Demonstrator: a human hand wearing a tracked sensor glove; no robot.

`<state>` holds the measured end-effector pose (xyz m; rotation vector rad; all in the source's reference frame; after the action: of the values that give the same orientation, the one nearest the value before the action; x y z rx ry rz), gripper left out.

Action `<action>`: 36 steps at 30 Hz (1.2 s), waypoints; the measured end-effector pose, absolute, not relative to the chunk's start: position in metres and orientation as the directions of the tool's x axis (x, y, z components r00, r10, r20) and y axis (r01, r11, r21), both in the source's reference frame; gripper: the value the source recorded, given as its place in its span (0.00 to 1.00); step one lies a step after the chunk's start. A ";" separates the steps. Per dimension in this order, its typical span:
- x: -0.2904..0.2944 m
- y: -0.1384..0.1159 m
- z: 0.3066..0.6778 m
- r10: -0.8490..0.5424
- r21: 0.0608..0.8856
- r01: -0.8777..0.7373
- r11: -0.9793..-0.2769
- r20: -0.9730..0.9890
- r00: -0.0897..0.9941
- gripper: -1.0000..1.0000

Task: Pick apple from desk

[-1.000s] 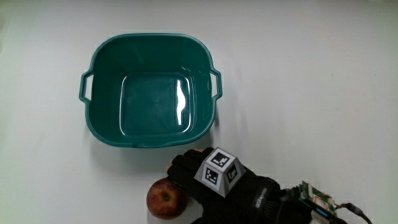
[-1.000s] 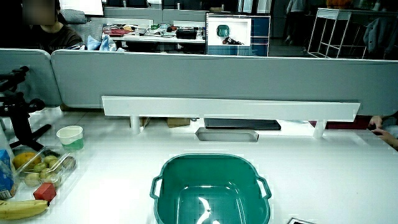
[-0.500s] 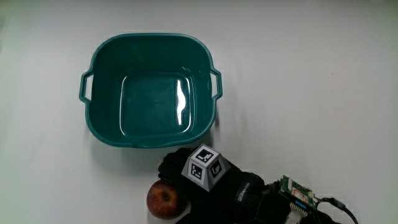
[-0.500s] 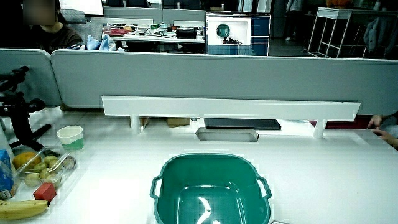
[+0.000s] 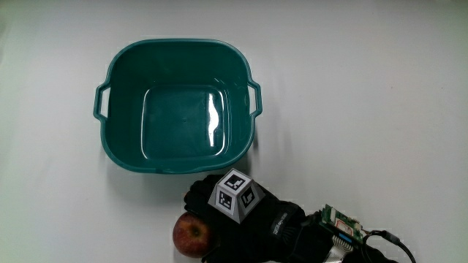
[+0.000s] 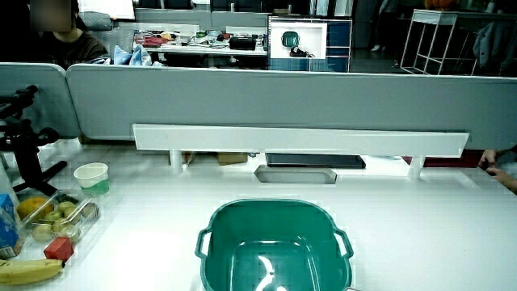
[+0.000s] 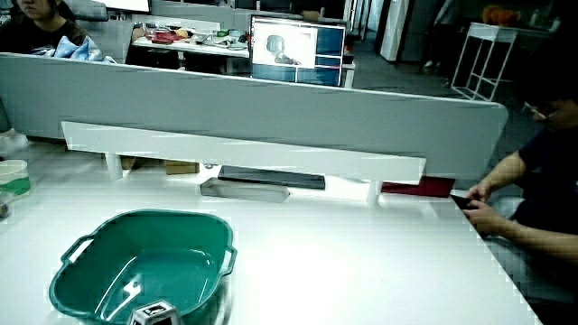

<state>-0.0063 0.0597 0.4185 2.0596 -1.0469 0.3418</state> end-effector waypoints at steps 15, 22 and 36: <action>-0.007 0.061 0.421 -0.551 0.481 -0.799 -0.362 0.581 0.599 0.95; -0.009 0.064 0.419 -0.575 0.446 -0.814 -0.372 0.578 0.579 1.00; -0.007 0.054 0.380 -0.579 0.351 -0.854 -0.385 0.628 0.519 1.00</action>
<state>-0.0070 0.0540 0.3803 2.1061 -1.1614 0.5405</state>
